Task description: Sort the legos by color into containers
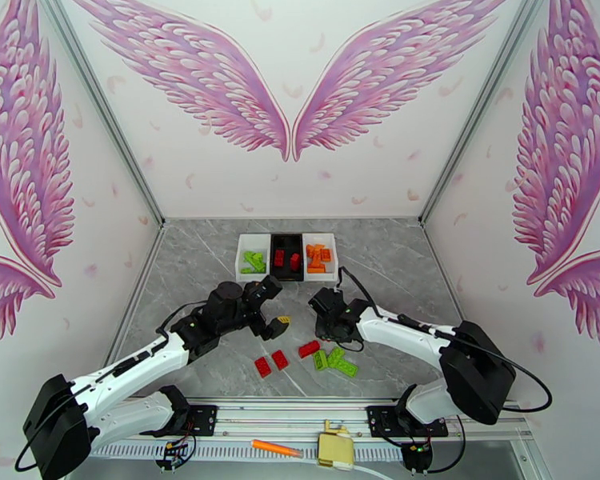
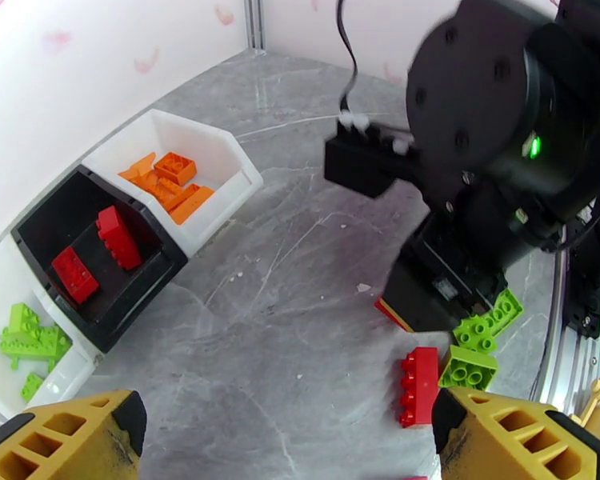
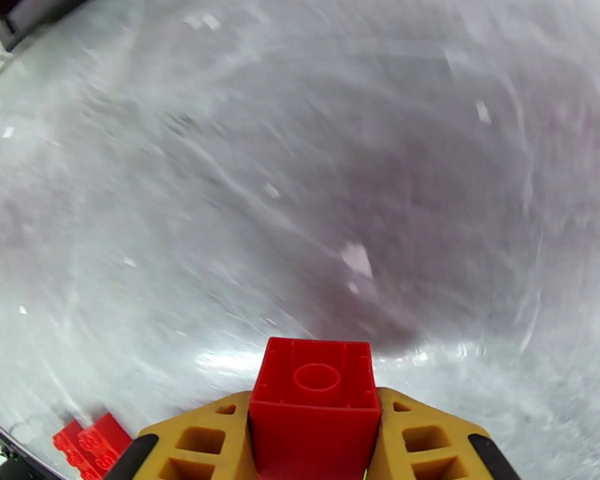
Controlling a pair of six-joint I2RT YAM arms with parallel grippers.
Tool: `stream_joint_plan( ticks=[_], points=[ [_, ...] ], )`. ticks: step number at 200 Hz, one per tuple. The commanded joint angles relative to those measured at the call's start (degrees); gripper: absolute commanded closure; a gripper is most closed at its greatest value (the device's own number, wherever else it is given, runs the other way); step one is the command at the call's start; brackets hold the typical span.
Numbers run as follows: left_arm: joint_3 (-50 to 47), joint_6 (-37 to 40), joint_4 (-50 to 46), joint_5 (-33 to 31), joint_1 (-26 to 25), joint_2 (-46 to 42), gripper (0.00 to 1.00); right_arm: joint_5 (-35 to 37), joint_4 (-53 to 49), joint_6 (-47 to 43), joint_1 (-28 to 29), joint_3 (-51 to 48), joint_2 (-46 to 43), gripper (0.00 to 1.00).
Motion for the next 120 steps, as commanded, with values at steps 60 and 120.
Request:
stream_joint_plan(
  ticks=[60,120],
  points=[
    [-4.93,-5.96,2.0,-5.92,0.75,-8.93,0.01,0.21,14.19,-19.87,-6.51,20.07,10.48,0.71],
    [-7.29,-8.46,3.34,-7.29,0.99,-11.46,0.01,-6.35,19.97,-22.83,-11.17,38.26,29.96,0.72]
  ],
)
